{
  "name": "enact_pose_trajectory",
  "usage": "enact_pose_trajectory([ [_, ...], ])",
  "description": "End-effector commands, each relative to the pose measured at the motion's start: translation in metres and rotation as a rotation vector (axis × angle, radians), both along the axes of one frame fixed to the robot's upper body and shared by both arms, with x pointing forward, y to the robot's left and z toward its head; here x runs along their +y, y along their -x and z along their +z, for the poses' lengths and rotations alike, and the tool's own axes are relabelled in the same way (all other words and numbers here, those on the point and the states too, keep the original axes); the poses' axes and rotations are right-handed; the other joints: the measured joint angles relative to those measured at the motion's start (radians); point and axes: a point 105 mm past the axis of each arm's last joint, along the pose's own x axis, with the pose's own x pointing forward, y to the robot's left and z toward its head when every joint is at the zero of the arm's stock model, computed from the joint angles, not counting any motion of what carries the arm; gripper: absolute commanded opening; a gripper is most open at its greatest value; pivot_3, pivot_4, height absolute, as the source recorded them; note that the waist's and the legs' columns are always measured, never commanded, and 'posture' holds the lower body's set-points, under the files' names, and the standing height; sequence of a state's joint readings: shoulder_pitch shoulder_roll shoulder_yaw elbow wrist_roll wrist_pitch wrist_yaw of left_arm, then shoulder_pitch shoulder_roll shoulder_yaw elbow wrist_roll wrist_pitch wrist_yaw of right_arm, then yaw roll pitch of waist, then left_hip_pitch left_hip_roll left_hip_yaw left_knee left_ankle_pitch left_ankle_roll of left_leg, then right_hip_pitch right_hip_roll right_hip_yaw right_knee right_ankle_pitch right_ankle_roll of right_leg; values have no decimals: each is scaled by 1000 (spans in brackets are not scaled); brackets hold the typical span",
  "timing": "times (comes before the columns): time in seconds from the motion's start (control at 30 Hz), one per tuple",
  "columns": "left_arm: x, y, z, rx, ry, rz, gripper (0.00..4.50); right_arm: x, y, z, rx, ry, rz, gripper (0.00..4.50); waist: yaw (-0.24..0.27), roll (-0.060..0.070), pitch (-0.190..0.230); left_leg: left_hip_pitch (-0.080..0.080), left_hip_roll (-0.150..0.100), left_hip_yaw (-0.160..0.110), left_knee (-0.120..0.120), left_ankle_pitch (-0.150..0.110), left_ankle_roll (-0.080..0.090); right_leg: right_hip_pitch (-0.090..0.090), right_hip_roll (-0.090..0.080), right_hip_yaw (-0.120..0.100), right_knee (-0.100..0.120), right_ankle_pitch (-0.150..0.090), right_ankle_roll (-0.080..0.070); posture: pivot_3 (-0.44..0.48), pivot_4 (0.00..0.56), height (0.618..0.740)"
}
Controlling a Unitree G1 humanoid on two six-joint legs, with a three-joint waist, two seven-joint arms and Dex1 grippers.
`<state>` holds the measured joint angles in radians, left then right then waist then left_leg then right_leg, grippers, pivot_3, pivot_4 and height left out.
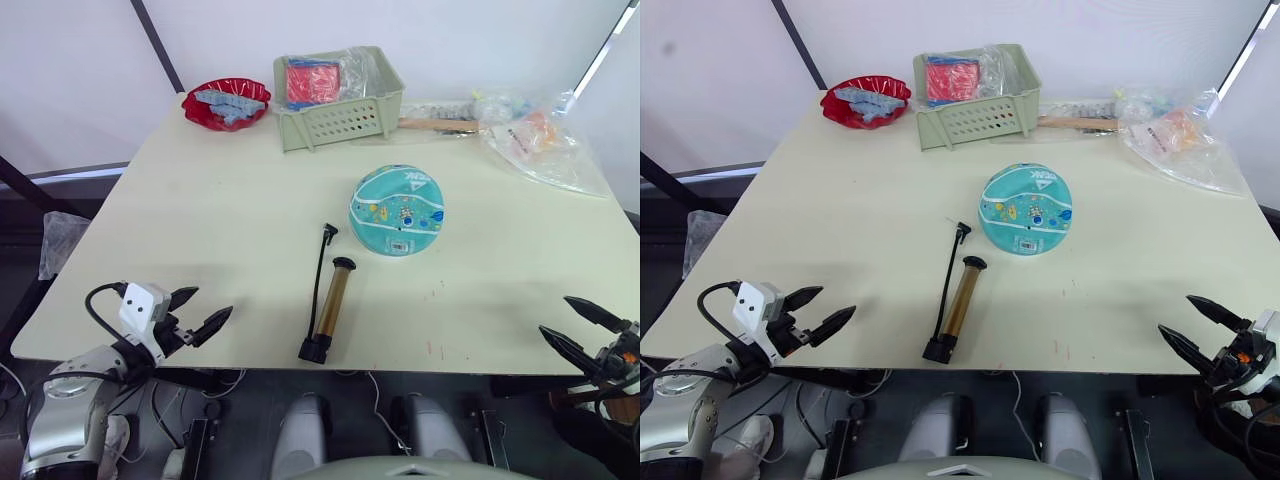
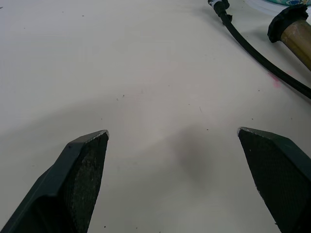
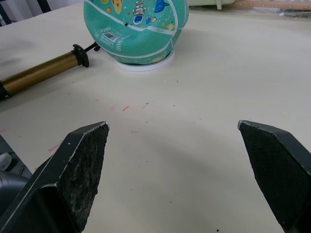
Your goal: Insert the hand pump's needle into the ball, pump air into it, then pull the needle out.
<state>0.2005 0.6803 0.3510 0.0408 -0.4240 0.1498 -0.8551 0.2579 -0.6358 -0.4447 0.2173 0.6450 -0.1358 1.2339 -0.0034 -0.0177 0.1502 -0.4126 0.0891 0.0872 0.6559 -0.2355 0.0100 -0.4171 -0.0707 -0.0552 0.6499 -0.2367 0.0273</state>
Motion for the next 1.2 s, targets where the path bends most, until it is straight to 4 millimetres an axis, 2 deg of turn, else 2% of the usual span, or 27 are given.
enact_pose_trajectory([
  [0.03, -6, -2, 10, -47, -9, -31, 4500, -4, 0, 9, -53, 9, -15, 4467, 0, 0, 0, 0, 0, 0, 0, 0, 0, 0, 0, 0, 0, 0, 0, 0, 150, 735],
  [0.53, -12, -8, 9, -64, -2, -60, 4500, 9, -3, 12, -69, 9, -2, 4467, 0, 0, 0, 0, 0, 0, 0, 0, 0, 0, 0, 0, 0, 0, 0, 0, 150, 735],
  [0.77, -41, -23, 21, -91, 41, -96, 4500, 20, -9, 20, -85, 24, 0, 4467, 6, 0, 0, 0, 0, 0, 0, 0, 0, 0, 0, 0, 0, 0, 0, 0, 150, 735],
  [1.03, -77, -49, 33, -93, 72, -52, 4500, 51, -4, 37, -128, 12, 156, 4467, 18, 0, 0, 0, 0, 0, 0, 0, 0, 1, 1, 0, 1, 0, 0, 0, 150, 735],
  [1.13, -100, -59, 41, -88, 116, -62, 4500, 63, -2, 46, -146, 21, 228, 4467, 18, 0, 0, 0, -1, -1, 0, 0, 0, 1, 1, 0, 1, 1, 0, 0, 150, 735],
  [1.2, -112, -68, 39, -63, 91, -48, 4500, 73, -1, 52, -158, 27, 288, 4467, 19, 0, 0, 0, -1, -1, 0, 0, 0, 1, 1, 0, 1, 1, 0, 0, 150, 735],
])
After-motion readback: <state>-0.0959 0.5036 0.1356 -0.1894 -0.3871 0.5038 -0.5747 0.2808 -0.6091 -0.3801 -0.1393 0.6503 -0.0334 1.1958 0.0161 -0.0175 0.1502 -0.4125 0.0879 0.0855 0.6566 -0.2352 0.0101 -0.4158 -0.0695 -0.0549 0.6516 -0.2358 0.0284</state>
